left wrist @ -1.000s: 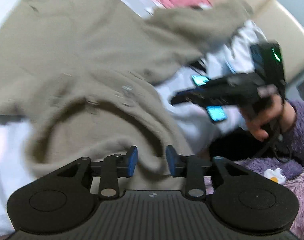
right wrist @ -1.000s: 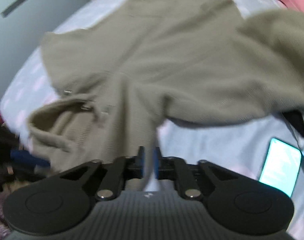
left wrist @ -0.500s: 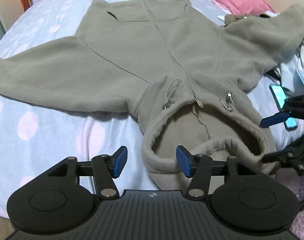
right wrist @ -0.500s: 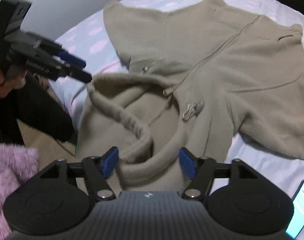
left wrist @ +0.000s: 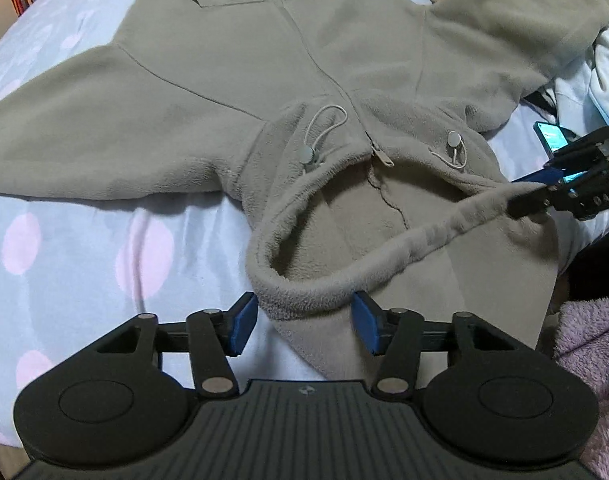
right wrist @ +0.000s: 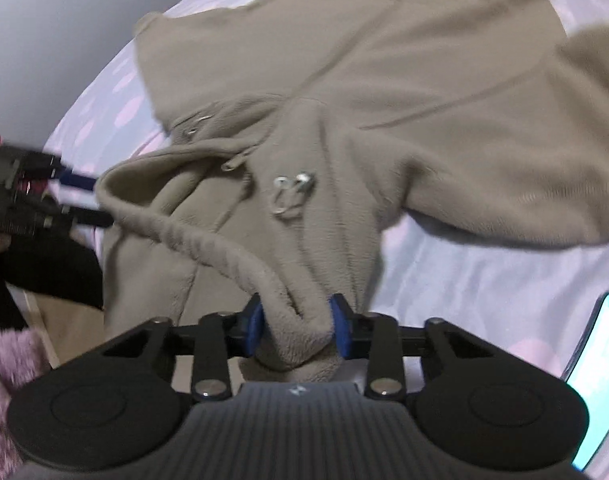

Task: Fold clothes

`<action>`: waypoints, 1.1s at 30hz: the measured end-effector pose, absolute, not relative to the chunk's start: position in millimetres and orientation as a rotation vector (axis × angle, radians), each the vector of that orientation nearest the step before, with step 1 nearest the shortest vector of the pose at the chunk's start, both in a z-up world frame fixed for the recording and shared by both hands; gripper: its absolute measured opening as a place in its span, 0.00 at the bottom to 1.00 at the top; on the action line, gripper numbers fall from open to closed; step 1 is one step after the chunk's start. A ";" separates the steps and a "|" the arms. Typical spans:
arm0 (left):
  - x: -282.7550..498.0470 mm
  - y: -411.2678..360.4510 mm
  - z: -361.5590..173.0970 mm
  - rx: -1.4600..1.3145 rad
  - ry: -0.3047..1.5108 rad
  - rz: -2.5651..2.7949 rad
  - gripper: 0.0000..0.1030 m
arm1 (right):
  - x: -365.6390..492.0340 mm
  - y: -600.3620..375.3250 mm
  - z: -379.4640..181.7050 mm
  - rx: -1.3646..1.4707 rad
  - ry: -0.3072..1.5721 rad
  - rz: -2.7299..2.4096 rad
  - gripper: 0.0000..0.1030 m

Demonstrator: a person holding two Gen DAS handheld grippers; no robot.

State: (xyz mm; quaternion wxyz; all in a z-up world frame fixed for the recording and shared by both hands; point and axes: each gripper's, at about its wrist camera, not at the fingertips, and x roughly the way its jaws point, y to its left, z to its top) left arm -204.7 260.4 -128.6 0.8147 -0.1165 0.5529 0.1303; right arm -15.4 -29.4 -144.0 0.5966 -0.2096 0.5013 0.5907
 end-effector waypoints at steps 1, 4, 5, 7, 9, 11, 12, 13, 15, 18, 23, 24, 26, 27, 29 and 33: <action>-202.6 260.4 -131.3 -0.243 1.182 0.283 0.44 | -13.1 -27.5 -148.6 -0.474 1.183 1.358 0.33; -206.7 260.8 -128.7 -0.251 1.179 0.281 0.32 | -14.0 -27.7 -150.4 -0.473 1.198 1.357 0.32; -208.9 261.1 -126.9 -0.256 1.175 0.279 0.26 | -16.5 -29.2 -147.1 -0.477 1.190 1.368 0.32; -213.4 261.6 -123.3 -0.267 1.169 0.274 0.20 | -21.9 -34.3 -138.5 -0.467 1.181 1.407 0.30; -219.4 263.5 -113.8 -0.278 1.161 0.260 0.16 | -24.8 -40.3 -130.0 -0.420 1.194 1.461 0.30; -226.3 265.9 -101.4 -0.289 1.152 0.241 0.15 | -25.3 -45.8 -122.7 -0.355 1.220 1.514 0.29; -229.8 267.2 -95.1 -0.294 1.147 0.232 0.15 | -23.0 -47.4 -120.6 -0.315 1.241 1.533 0.29; -232.7 268.7 -89.3 -0.296 1.145 0.220 0.15 | -20.5 -49.0 -118.7 -0.272 1.265 1.554 0.29; -236.5 272.8 -78.8 -0.288 1.147 0.188 0.14 | -16.7 -50.3 -117.0 -0.194 1.309 1.594 0.29; -242.0 279.1 -63.6 -0.276 1.148 0.144 0.13 | -9.3 -51.9 -114.1 -0.072 1.368 1.651 0.29; -229.3 276.7 -77.8 -0.263 1.170 0.088 0.13 | -2.4 -49.4 -115.2 -0.094 1.385 1.621 0.28; -224.6 273.6 -86.1 -0.264 1.181 0.074 0.13 | -2.5 -48.9 -119.1 -0.129 1.392 1.590 0.28; -217.5 268.2 -100.1 -0.277 1.197 0.039 0.13 | -3.5 -48.7 -126.8 -0.229 1.384 1.510 0.28; -215.6 266.2 -106.3 -0.273 1.204 0.032 0.14 | -1.8 -49.3 -131.1 -0.254 1.387 1.474 0.28; -213.5 264.4 -111.9 -0.270 1.205 0.028 0.17 | 3.2 -50.5 -138.4 -0.272 1.407 1.415 0.28; -218.0 276.6 -98.3 -0.339 1.166 -0.028 0.25 | 7.3 -45.3 -142.6 -0.314 1.405 1.354 0.27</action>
